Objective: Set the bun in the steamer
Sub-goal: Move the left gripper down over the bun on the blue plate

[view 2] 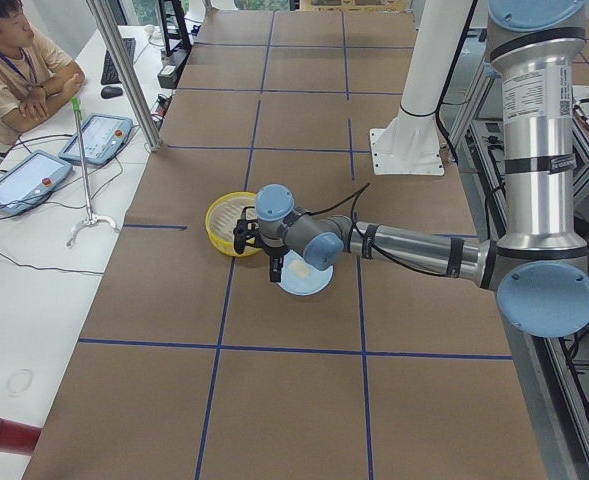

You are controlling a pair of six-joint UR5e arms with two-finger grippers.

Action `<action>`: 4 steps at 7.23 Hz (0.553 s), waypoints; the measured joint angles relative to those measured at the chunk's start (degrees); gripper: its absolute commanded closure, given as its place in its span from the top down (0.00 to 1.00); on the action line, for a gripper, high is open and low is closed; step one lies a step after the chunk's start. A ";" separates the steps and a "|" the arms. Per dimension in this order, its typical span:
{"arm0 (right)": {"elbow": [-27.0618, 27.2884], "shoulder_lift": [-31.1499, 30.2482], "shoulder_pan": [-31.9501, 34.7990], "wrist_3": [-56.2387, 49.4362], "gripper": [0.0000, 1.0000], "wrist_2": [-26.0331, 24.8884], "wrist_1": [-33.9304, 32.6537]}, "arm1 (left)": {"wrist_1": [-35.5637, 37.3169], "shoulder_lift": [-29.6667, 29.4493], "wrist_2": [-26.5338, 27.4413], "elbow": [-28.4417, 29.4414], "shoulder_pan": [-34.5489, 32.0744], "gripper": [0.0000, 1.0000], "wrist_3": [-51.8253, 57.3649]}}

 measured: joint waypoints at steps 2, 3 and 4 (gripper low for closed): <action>0.00 0.00 0.00 0.00 1.00 0.00 0.00 | -1.90 -0.23 8.73 -0.95 11.00 0.95 -1.30; 0.00 0.00 0.00 0.00 1.00 0.00 0.00 | -2.00 -0.19 13.21 -1.23 15.69 0.95 -1.25; 0.00 0.00 0.00 0.00 1.00 0.00 0.00 | -2.00 -0.17 18.09 -1.39 18.81 0.97 -0.49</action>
